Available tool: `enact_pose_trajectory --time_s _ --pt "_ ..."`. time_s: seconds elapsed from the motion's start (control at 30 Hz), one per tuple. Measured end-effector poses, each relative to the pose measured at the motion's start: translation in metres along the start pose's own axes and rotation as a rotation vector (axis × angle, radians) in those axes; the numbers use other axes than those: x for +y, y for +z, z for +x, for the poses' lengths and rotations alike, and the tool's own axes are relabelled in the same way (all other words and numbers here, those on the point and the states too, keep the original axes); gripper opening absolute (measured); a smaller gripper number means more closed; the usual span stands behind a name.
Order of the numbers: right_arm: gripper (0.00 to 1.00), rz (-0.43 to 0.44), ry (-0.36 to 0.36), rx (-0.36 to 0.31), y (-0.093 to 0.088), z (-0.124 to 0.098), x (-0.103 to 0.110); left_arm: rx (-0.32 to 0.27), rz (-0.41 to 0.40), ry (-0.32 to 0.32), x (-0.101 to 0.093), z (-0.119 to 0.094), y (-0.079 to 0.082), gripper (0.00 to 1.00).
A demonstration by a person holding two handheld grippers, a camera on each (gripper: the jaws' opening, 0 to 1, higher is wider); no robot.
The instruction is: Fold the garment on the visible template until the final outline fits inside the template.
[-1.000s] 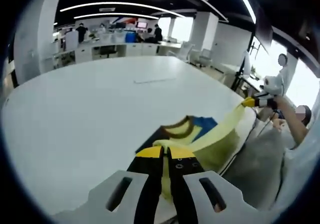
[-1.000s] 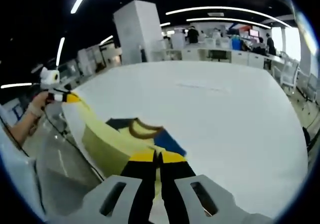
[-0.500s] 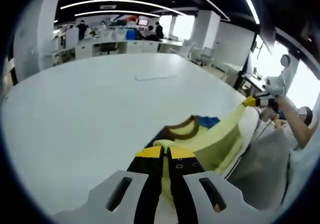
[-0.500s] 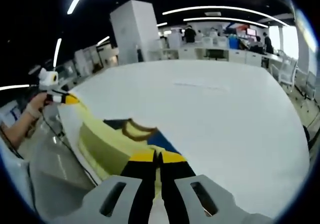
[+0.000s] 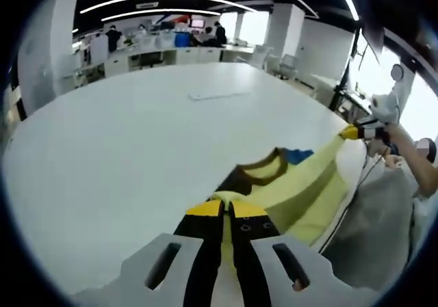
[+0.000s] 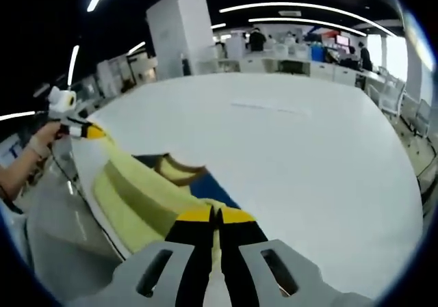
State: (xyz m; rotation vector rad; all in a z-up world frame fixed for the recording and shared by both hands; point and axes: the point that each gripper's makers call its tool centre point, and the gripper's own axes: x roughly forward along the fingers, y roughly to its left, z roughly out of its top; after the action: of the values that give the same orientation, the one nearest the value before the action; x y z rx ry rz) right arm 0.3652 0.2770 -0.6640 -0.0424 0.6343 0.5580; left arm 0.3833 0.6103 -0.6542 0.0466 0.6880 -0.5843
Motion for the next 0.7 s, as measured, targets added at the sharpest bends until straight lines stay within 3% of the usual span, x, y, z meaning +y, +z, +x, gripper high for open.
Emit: enact_pose_trajectory --time_s 0.23,0.33,0.7 --pt "0.03 -0.034 -0.016 0.011 -0.001 0.008 -0.004 0.015 0.019 0.019 0.009 0.011 -0.003 0.00" --pt "0.03 -0.039 -0.015 0.022 -0.003 0.013 -0.005 0.016 0.022 0.015 -0.002 0.014 -0.004 0.00" --pt "0.03 -0.058 -0.024 0.048 -0.008 0.028 -0.014 0.043 0.039 0.015 0.006 0.023 -0.007 0.00"
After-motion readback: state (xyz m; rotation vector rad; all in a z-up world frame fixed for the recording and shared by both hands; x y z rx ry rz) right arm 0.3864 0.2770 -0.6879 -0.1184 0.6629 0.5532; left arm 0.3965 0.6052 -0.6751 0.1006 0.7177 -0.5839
